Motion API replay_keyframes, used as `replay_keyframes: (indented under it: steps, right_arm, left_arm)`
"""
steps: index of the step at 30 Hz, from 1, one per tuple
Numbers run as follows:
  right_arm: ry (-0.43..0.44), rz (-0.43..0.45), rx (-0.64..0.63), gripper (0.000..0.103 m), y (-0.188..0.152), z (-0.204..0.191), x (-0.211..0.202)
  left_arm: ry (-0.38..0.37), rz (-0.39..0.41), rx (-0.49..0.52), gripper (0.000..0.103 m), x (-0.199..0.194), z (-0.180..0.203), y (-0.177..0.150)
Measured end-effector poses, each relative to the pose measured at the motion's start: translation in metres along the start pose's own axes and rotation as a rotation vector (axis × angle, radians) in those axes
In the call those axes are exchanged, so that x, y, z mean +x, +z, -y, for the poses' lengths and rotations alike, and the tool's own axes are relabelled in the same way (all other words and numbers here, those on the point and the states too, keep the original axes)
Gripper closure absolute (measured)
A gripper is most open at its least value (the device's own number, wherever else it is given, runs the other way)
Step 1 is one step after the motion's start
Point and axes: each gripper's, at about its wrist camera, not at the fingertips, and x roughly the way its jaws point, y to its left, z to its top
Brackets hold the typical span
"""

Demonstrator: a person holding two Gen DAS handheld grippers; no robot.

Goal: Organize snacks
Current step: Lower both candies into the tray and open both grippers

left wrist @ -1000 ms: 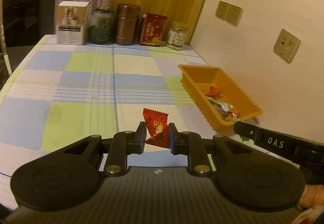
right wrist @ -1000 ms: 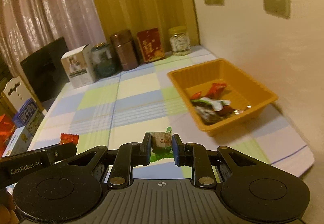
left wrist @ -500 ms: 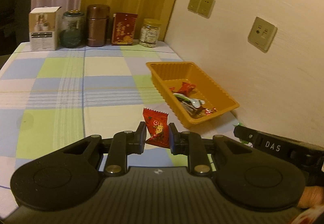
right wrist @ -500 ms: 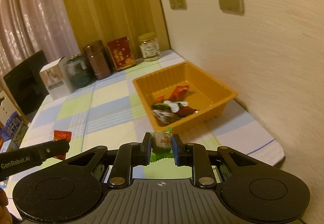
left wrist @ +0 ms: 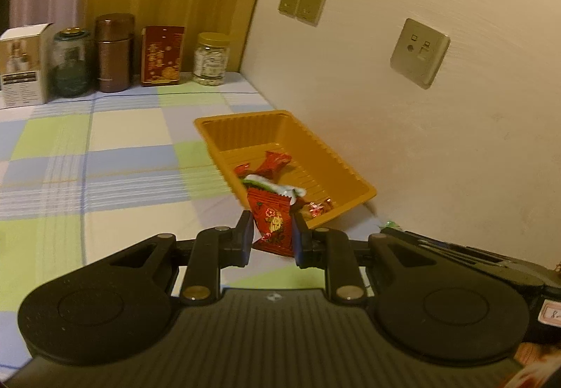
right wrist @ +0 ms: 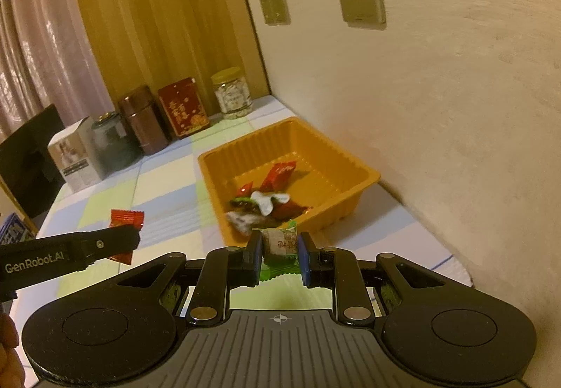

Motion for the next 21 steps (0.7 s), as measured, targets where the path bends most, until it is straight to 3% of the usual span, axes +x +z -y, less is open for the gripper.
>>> replay_keyframes:
  steps: [21]
  right_arm:
    - [0.007, 0.014, -0.014, 0.082, 0.075, 0.035, 0.068]
  left_arm:
    - [-0.052, -0.035, 0.020, 0.083, 0.088, 0.010, 0.051]
